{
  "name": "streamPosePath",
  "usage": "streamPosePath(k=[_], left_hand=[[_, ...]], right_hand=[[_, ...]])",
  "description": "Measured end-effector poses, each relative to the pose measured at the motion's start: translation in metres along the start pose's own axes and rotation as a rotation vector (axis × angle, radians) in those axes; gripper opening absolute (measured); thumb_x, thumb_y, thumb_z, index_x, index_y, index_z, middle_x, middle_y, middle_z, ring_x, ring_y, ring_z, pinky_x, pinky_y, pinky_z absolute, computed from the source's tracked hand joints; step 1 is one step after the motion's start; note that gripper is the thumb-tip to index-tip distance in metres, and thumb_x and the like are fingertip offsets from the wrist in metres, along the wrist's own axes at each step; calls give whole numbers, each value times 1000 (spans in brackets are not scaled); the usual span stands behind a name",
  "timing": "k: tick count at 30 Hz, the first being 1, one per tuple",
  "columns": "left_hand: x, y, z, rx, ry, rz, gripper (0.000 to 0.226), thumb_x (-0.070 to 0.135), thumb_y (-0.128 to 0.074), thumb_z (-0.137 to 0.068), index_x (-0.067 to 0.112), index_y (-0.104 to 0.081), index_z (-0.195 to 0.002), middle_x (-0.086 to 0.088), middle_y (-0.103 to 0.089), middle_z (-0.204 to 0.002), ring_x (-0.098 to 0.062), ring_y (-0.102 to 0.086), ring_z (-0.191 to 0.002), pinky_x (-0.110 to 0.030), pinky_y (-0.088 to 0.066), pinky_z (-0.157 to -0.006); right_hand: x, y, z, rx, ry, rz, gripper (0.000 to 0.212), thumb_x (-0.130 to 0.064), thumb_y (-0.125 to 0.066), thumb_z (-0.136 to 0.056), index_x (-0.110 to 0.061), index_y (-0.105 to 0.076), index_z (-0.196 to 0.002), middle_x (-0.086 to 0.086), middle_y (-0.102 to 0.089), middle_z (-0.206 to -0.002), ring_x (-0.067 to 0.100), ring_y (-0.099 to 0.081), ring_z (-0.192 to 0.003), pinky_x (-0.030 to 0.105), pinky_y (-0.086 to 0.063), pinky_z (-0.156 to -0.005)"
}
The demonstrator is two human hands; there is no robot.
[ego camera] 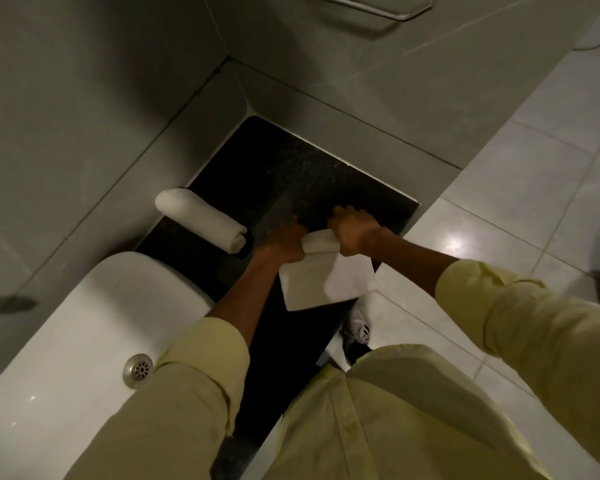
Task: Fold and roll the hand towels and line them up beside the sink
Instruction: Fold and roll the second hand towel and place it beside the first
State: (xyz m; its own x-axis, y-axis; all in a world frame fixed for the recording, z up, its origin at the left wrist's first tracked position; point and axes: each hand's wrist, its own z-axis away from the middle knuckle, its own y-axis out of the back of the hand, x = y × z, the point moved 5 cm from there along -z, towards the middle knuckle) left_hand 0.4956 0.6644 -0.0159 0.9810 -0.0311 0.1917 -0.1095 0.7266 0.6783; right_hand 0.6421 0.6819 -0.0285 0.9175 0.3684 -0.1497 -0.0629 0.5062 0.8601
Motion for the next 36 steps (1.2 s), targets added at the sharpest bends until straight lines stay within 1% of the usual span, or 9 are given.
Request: streamPosePath(k=[6,9,13,18,20,25,28,33,36], left_hand=[[7,-38,32,342,20,128,66,12,-62,-86,14,-36,-147,-16,-44,-147,-35,-44,-133,-47,-38,-110],[5,-77,46,477,25,-69,75,10,-63,-85,15,-27,-151,-11,-33,-156,-38,-33,-141,-49,-31,-116],[8,-120,68,539,-73,-199,85,19,-62,-83,9,-16,-154,-15,-21,-161,-41,-20,-147,-54,-23,-118],[13,-109,93,685,-108,-161,52,14,-67,-84,18,-56,-134,-7,-66,-128,-30,-66,-110,-43,-57,-90],[14,-79,89,629,-57,-91,44,15,-60,-89,25,-57,-131,-7,-71,-113,-30,-70,-97,-40,-58,-77],[6,-34,52,262,1,149,59,17,-65,-85,20,-46,-141,-17,-49,-141,-37,-47,-128,-47,-41,-108],[1,-38,43,26,20,254,49,12,-71,-78,19,-61,-125,-11,-63,-126,-29,-60,-112,-37,-53,-92],[-7,-70,56,210,-2,383,54,22,-85,-57,29,-61,-105,0,-67,-110,-22,-64,-102,-38,-57,-86],[2,-105,66,273,-30,146,72,34,-80,-57,33,-50,-122,-3,-53,-122,-29,-51,-115,-43,-44,-99]], right_hand=[[-6,-19,29,241,-24,-121,61,-15,-78,-72,-13,-53,-127,13,-58,-126,31,-58,-114,38,-50,-94],[-15,-41,53,330,0,-40,71,-11,-81,-70,-7,-51,-135,19,-51,-144,38,-42,-138,47,-34,-117],[-15,-85,97,466,99,24,63,-6,-64,-85,-4,-44,-145,21,-35,-156,38,-27,-147,54,-28,-119],[-20,-81,121,473,106,-54,56,2,-55,-83,-8,-55,-137,17,-51,-147,35,-45,-138,51,-38,-113],[-17,-53,107,383,57,-134,46,-3,-66,-83,-14,-61,-128,11,-61,-132,28,-54,-122,41,-42,-103],[-4,-15,56,-13,-12,-82,64,-31,-72,-83,-23,-46,-141,11,-43,-144,33,-40,-131,50,-35,-111],[-7,-19,53,-140,14,-60,57,-29,-73,-82,-23,-53,-134,9,-46,-138,29,-45,-124,43,-42,-106],[-10,-42,87,72,31,-235,65,-23,-83,-71,-22,-50,-126,6,-57,-126,25,-55,-113,40,-48,-97],[-10,-68,115,298,46,-242,64,-17,-88,-63,-22,-54,-117,8,-61,-121,28,-56,-113,43,-52,-97]])
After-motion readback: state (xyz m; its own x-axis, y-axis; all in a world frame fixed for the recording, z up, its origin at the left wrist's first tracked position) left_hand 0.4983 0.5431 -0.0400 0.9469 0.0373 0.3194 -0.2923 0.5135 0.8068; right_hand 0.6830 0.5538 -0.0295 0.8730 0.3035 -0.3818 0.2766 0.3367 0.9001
